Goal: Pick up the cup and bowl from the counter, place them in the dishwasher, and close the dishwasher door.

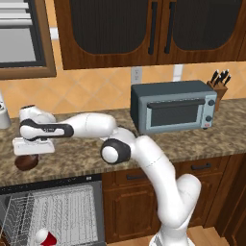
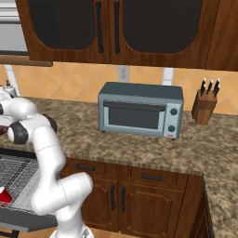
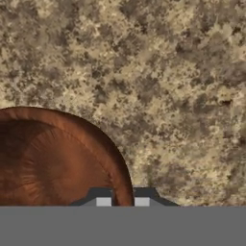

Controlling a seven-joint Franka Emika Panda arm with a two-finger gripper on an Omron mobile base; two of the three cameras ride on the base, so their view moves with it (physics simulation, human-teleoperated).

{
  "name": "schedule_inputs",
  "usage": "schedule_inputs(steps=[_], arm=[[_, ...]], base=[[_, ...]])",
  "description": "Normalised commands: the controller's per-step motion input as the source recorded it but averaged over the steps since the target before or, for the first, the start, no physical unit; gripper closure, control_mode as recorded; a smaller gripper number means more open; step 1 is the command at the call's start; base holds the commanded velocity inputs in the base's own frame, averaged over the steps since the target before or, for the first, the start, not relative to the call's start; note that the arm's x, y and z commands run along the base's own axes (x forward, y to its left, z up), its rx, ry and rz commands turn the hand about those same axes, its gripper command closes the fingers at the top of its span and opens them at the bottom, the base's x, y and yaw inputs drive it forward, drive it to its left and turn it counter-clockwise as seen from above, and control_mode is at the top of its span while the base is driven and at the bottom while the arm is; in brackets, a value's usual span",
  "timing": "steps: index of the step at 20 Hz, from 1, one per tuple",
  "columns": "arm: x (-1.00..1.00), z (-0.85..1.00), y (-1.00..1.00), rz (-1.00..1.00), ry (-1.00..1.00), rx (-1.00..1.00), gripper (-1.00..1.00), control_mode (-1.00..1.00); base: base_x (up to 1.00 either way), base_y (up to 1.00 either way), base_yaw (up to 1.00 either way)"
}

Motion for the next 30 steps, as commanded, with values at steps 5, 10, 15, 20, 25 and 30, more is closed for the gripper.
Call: schedule_inputs(steps=[5, 10, 15, 20, 25, 30], arm=[[-1.0, 0.09, -0.83, -0.05, -0.02, 0.0, 1.0, -1.0], [-1.0, -0.12, -0.97, 0.0, -0.2, 0.26, 1.0, -1.0], [-1.0, -0.09, -0.97, 0.0, -0.25, 0.35, 1.0, -1.0], [-1.0, 0.0, -0.24, 0.0, -0.1, 0.1, 1.0, -1.0], [-0.94, 0.05, 0.38, 0.01, 0.01, -0.08, 1.0, -1.0], [-0.09, -0.47, 0.38, 0.0, 0.07, -0.12, 1.0, -1.0]], base=[[0.0, 0.0, 0.0], [0.0, 0.0, 0.0], [0.0, 0.0, 0.0], [0.0, 0.0, 0.0], [0.0, 0.0, 0.0], [0.0, 0.0, 0.0]])
